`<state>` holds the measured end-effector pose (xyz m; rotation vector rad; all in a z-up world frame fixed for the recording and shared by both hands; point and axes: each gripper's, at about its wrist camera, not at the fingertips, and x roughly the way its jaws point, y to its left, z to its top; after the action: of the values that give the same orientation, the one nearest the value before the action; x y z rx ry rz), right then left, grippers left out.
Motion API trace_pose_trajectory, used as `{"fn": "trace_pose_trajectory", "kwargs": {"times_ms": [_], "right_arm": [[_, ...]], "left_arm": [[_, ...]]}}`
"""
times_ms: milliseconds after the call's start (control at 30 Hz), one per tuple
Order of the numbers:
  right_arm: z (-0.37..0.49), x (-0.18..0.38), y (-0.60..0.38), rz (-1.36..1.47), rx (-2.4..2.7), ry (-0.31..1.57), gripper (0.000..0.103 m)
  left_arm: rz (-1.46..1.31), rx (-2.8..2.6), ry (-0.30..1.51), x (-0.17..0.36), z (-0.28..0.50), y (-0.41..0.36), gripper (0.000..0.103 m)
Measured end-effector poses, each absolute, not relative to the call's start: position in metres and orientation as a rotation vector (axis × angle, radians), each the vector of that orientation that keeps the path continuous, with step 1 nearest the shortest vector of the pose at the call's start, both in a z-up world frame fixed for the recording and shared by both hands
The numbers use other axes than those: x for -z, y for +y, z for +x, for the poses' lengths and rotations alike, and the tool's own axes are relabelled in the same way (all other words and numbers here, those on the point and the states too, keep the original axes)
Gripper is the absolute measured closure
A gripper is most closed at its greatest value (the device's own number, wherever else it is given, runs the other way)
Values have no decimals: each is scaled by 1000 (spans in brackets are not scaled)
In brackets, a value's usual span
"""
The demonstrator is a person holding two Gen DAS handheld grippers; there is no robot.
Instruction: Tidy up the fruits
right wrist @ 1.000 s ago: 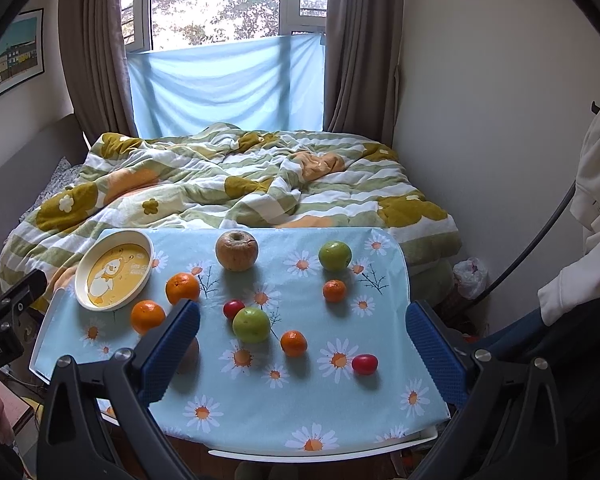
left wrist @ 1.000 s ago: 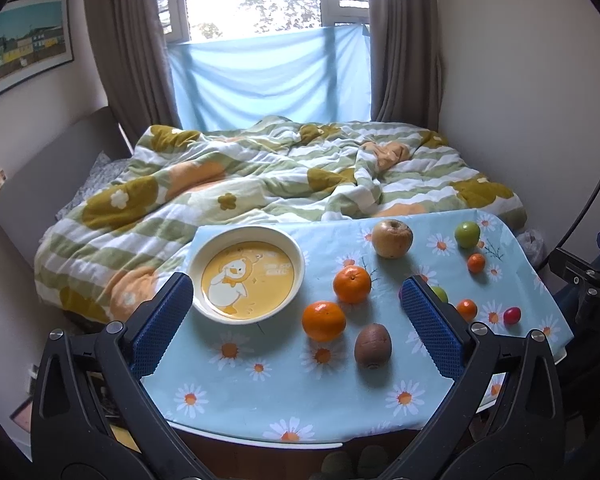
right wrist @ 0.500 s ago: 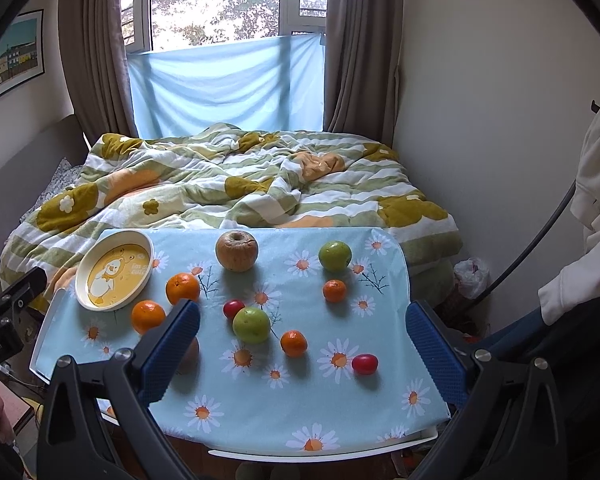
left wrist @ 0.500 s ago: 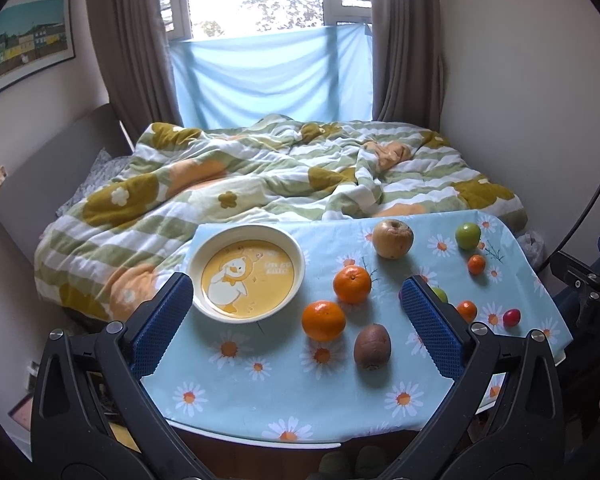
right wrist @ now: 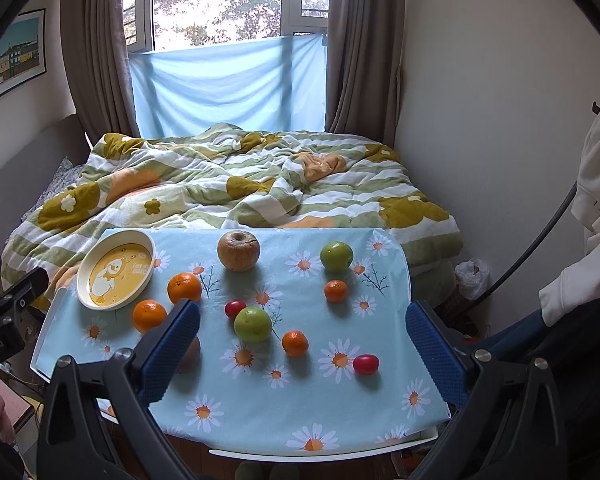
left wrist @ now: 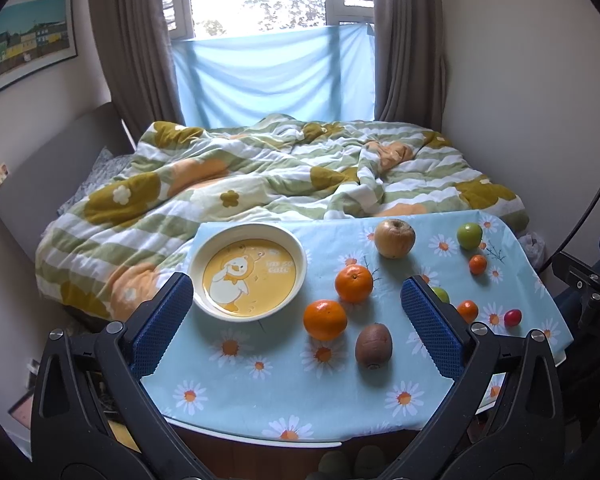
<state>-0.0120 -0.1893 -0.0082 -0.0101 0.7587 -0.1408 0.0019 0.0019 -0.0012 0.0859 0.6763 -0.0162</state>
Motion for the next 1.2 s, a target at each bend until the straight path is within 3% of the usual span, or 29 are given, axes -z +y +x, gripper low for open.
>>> {"fn": "trace_pose_trajectory", "kwargs": {"times_ms": [1200], "right_arm": [[-12,4,-187,3,151,767,0]], "left_arm": [[95,28,687,1,9,17,0]]}}
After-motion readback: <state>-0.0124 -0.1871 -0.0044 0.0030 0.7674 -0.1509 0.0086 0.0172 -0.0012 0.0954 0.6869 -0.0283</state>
